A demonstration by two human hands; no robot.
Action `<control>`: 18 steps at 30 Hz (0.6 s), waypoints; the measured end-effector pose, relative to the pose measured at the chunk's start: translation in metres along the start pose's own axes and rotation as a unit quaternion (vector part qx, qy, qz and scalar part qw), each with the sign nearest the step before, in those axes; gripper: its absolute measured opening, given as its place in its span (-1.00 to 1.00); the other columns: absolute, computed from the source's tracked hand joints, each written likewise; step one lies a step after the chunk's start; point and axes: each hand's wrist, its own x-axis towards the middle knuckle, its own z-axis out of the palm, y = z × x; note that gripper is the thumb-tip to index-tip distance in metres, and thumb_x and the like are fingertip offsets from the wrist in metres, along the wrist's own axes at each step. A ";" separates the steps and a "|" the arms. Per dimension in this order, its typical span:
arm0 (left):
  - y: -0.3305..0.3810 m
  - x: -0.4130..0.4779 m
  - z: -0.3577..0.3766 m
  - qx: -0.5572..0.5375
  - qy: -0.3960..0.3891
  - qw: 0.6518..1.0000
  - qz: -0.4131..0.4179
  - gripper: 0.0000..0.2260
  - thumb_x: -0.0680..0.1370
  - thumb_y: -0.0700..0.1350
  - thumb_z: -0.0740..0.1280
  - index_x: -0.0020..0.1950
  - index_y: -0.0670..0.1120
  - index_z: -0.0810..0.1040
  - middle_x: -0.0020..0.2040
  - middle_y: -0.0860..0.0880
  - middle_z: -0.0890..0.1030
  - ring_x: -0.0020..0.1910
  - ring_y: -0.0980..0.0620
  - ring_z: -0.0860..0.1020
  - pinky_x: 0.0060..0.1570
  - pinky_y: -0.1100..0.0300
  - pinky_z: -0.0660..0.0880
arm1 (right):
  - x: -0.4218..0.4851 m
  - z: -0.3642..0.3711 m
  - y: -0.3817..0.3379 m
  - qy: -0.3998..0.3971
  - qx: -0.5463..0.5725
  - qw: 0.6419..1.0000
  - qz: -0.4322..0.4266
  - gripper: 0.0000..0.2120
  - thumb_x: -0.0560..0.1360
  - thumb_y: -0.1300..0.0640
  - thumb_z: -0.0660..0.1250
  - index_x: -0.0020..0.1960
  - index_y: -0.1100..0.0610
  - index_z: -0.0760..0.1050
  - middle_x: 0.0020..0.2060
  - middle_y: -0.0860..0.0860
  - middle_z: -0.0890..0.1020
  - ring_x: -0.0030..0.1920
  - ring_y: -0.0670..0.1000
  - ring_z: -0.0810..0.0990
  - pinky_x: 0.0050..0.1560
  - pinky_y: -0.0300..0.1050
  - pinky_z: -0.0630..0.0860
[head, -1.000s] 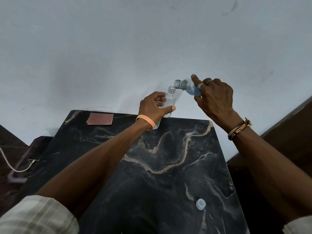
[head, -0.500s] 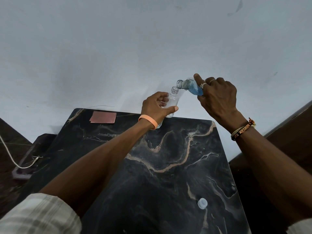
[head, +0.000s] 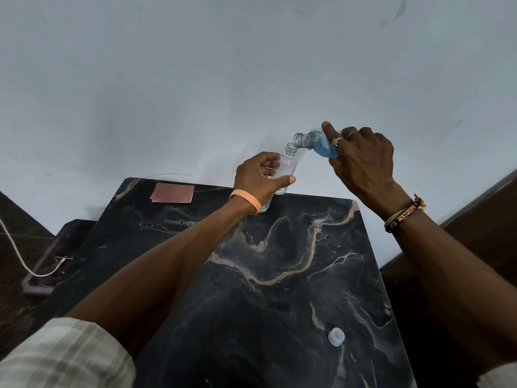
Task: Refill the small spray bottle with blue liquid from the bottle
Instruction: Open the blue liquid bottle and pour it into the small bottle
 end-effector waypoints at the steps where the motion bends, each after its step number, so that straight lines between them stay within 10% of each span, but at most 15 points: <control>1: 0.000 0.000 0.000 0.001 0.000 1.000 0.000 -0.44 0.30 0.06 0.58 0.24 -0.04 0.55 0.13 -0.03 0.65 0.00 0.02 0.63 0.06 0.06 0.60 | 0.000 0.000 0.000 0.001 -0.002 1.000 -0.001 -0.45 0.49 0.17 0.38 0.47 0.10 0.40 -0.02 0.21 0.65 -0.16 0.26 0.58 -0.24 -0.03 0.40; 18: -0.005 0.008 0.005 0.002 0.006 1.000 0.007 -0.44 0.29 0.09 0.58 0.22 -0.05 0.56 0.11 -0.02 0.66 -0.02 0.04 0.63 0.04 0.15 0.60 | 0.007 0.002 0.002 0.003 -0.023 1.000 -0.009 -0.45 0.50 0.16 0.36 0.48 0.10 0.38 -0.02 0.20 0.65 -0.15 0.25 0.57 -0.23 -0.01 0.39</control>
